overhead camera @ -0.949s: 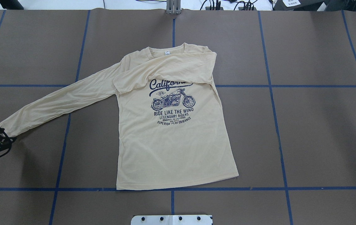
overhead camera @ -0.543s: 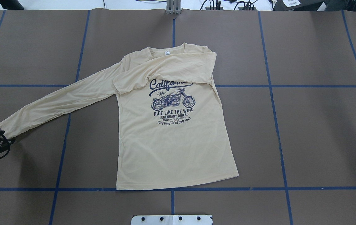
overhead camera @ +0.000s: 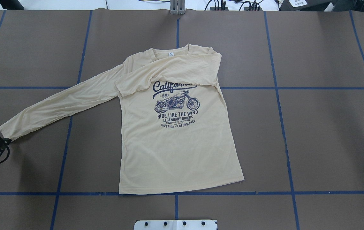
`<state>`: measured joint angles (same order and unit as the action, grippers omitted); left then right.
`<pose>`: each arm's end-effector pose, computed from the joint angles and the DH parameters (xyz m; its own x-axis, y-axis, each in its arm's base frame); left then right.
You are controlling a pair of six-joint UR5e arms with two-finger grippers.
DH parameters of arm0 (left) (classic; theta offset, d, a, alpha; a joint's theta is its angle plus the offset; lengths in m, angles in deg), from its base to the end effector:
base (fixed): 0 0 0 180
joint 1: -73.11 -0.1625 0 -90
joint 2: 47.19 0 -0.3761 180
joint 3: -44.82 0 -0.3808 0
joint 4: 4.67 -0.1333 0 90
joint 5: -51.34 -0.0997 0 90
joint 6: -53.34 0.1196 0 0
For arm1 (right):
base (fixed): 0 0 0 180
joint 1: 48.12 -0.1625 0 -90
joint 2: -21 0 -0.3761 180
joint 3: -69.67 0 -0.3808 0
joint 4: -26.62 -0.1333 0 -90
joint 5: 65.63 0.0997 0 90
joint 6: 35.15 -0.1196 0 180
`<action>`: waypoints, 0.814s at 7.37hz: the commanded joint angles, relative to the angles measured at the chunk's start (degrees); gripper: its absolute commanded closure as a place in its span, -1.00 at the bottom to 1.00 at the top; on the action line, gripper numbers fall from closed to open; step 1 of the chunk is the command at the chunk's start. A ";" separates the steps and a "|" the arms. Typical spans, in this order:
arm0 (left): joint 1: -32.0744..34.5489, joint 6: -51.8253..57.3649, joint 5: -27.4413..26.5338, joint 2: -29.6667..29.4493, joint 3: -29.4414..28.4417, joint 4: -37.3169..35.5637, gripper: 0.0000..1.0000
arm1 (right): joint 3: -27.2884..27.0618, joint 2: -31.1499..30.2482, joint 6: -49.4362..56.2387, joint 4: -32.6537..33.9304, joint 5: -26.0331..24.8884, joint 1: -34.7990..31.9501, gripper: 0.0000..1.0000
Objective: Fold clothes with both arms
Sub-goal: 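Fold the held sleeve across the shirt body with the left gripper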
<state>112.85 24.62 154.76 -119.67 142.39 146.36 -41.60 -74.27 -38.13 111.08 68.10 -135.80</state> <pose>0.2516 -0.3465 0.5825 0.6557 0.5642 -0.5017 -0.1916 0.7671 0.6122 0.0321 -0.4576 0.4758 0.7127 -0.2341 0.6612 0.0006 0.9428 0.3332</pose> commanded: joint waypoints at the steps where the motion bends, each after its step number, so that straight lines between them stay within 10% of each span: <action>1: 0.77 0.07 0.73 0.32 2.52 -0.20 1.00 | 0.00 0.00 -0.01 0.00 0.04 -0.03 -1.00; 4: 5.16 0.16 6.18 -5.18 4.81 -7.45 1.00 | 0.00 0.00 -0.09 0.00 0.12 -0.03 -1.00; 6: 7.79 4.08 5.92 -20.68 6.84 -26.39 1.00 | 0.00 0.00 -0.27 -0.17 0.12 -0.03 -1.00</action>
<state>118.85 25.84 160.72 -130.60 148.29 131.19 -41.60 -74.27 -38.27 111.03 68.22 -135.83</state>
